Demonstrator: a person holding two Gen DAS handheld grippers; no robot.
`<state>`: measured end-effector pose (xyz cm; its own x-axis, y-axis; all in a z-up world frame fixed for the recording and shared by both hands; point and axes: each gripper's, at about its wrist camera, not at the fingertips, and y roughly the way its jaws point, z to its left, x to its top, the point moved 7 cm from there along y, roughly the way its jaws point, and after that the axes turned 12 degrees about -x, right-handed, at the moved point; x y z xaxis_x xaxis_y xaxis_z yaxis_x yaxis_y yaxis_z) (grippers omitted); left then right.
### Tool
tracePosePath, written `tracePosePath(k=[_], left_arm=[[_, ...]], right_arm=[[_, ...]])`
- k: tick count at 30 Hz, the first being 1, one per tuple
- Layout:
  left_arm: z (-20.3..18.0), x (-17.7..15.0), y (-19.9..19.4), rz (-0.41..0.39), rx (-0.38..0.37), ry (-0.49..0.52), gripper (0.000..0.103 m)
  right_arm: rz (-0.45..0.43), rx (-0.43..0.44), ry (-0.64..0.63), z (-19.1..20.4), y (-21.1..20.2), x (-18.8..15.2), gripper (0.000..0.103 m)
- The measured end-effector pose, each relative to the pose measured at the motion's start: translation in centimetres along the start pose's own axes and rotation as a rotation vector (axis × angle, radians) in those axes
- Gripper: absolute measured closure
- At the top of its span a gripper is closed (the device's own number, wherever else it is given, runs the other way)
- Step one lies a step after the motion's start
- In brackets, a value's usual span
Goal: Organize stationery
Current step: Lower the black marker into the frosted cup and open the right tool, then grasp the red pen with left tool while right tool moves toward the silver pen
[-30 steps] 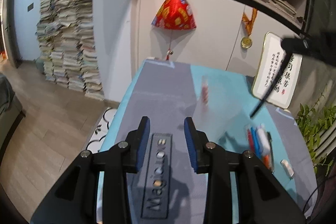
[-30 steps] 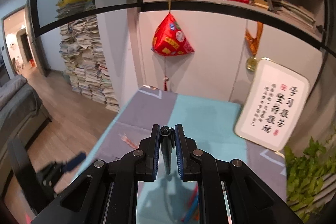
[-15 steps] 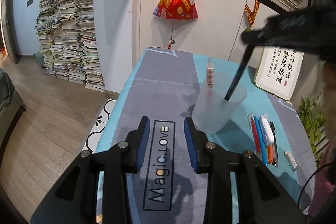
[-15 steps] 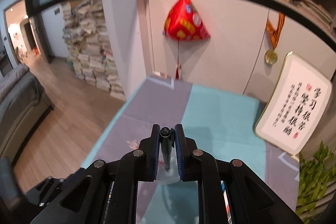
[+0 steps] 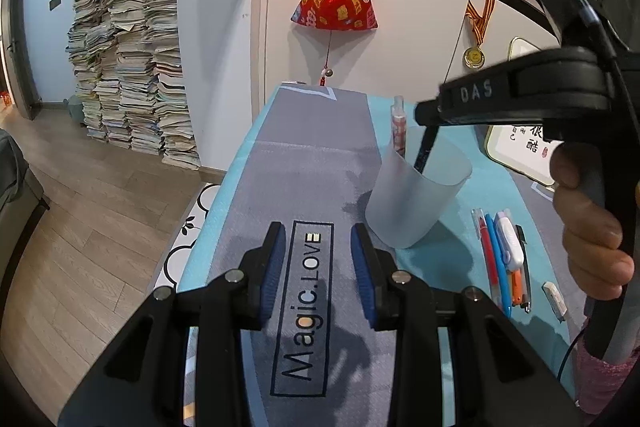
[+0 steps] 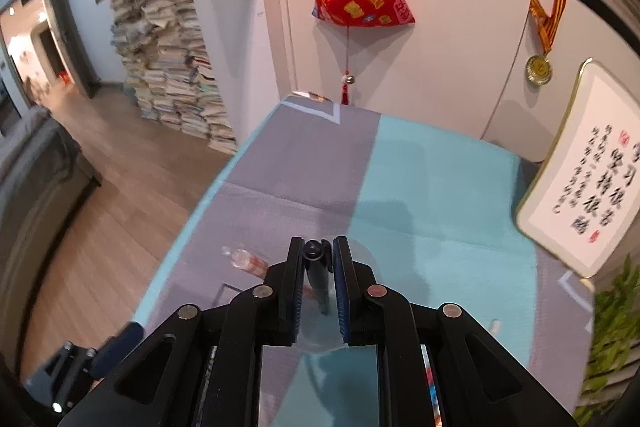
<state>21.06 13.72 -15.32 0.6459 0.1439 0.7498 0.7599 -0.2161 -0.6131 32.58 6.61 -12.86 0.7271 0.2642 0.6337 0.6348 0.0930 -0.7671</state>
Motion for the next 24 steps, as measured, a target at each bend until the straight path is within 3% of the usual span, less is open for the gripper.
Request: tracePosePath(k=[1,3,14,24], left_arm=[[-0.1,-0.1,0.0,0.004,-0.003,0.001,0.068],[-0.3,-0.1,0.0,0.006,-0.006,0.001,0.054],[-3.6,-0.6,-0.6,0.005,-0.056,0.065,0.053],[-9.1,-1.7,1.3,0.07,-0.141,0.141,0.053]], right_arm=[[0.006,0.013,0.009,-0.1,0.0,0.0,0.088],[0.023,0.045,0.036,-0.4,-0.2,-0.1,0.088],[-0.073,-0.007,0.112,-5.9,-5.6,-1.7,0.088],[-0.033,-0.126,0.222,-14.5,-6.8,-8.3,0.088]])
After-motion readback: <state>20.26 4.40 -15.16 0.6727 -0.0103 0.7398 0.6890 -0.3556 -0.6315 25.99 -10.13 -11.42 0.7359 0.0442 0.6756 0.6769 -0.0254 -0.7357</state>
